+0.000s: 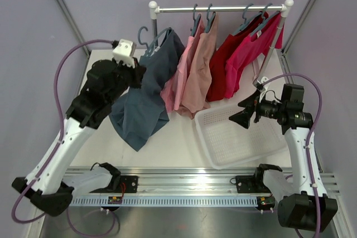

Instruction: Remove the t-shirt from the hanger

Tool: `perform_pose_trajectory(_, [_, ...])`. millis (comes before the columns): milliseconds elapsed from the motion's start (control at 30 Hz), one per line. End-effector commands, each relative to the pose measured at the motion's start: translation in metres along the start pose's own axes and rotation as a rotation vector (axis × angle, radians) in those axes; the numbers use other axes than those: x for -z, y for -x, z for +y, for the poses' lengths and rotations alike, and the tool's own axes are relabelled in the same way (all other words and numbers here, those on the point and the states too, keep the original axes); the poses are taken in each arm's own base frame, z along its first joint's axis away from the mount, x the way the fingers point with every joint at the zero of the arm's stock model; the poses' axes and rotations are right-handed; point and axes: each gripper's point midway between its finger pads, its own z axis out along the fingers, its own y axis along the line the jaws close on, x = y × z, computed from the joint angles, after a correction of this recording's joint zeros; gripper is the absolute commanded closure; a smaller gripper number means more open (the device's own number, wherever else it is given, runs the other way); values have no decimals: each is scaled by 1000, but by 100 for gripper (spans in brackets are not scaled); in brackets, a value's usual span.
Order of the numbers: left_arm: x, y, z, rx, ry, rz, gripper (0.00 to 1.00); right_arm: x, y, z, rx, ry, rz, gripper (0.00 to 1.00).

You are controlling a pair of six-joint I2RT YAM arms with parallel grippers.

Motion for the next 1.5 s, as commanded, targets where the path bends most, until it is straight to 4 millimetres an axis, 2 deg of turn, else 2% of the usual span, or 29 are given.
perform_pose_trajectory(0, [20, -1, -1, 44, -26, -83, 100, 1, 20, 28, 68, 187, -34, 0])
perform_pose_trajectory(33, [26, -7, 3, 52, -14, -85, 100, 0, 23, 30, 127, 216, -37, 1])
perform_pose_trajectory(67, [40, -18, 5, 66, -10, -88, 100, -1, 24, 37, 116, 243, -13, 1])
perform_pose_trajectory(100, [47, -22, 6, 76, -9, -93, 100, -5, 37, 35, 153, 253, 0, 0])
perform_pose_trajectory(133, [54, -27, 8, 84, -8, -94, 100, -16, 35, 45, 213, 295, 54, 0])
perform_pose_trajectory(167, [59, -38, 8, 104, -11, -85, 100, -20, 46, 52, 261, 310, 71, 1])
perform_pose_trajectory(200, [74, -36, 7, 123, -23, -120, 100, -31, 43, 52, 266, 331, 108, 0])
perform_pose_trajectory(233, [81, -37, 3, 135, -53, -130, 100, -39, 43, 60, 298, 366, 127, 1])
perform_pose_trajectory(267, [88, -39, -1, 152, -78, -135, 100, -48, 46, 75, 344, 425, 141, 1])
perform_pose_trajectory(300, [99, -43, -4, 158, -106, -152, 100, -59, 42, 81, 350, 474, 165, 1])
perform_pose_trajectory(333, [106, -46, -16, 160, -177, -153, 100, -66, 41, 87, 388, 510, 171, 1])
perform_pose_trajectory(367, [111, -51, -20, 162, -206, -145, 100, -74, 44, 102, 434, 561, 183, 1])
perform_pose_trajectory(400, [122, -53, -23, 161, -235, -163, 100, -85, 39, 102, 441, 587, 209, 0])
perform_pose_trajectory(467, [134, -65, -30, 151, -283, -133, 100, -92, 48, 116, 492, 634, 217, 0])
perform_pose_trajectory(500, [140, -68, -32, 149, -295, -126, 100, -100, 48, 115, 486, 650, 230, 1])
perform_pose_trajectory(533, [150, -66, -34, 143, -318, -132, 100, -102, 52, 118, 484, 667, 223, 0])
perform_pose_trajectory(567, [156, -75, -35, 136, -327, -98, 100, -103, 65, 120, 506, 665, 198, 1])
perform_pose_trajectory(633, [170, -73, -41, 126, -368, -96, 100, -107, 74, 118, 510, 650, 185, 1])
perform_pose_trajectory(667, [174, -77, -42, 123, -381, -78, 100, -109, 85, 116, 541, 627, 163, 0])
perform_pose_trajectory(800, [188, -75, -48, 110, -424, -81, 100, -106, 104, 109, 641, 536, 126, 1])
perform_pose_trajectory(967, [208, -64, -55, 90, -479, -113, 100, -104, 104, 112, 646, 562, 125, 1])
perform_pose_trajectory(1000, [216, -55, -55, 85, -486, -139, 100, -106, 102, 112, 641, 570, 128, 0])
perform_pose_trajectory(1233, [250, -51, -63, 95, -554, -166, 100, -103, 110, 114, 665, 571, 112, 1])
perform_pose_trajectory(1467, [248, -59, -70, 117, -599, -150, 100, -106, 109, 116, 637, 588, 106, 0])
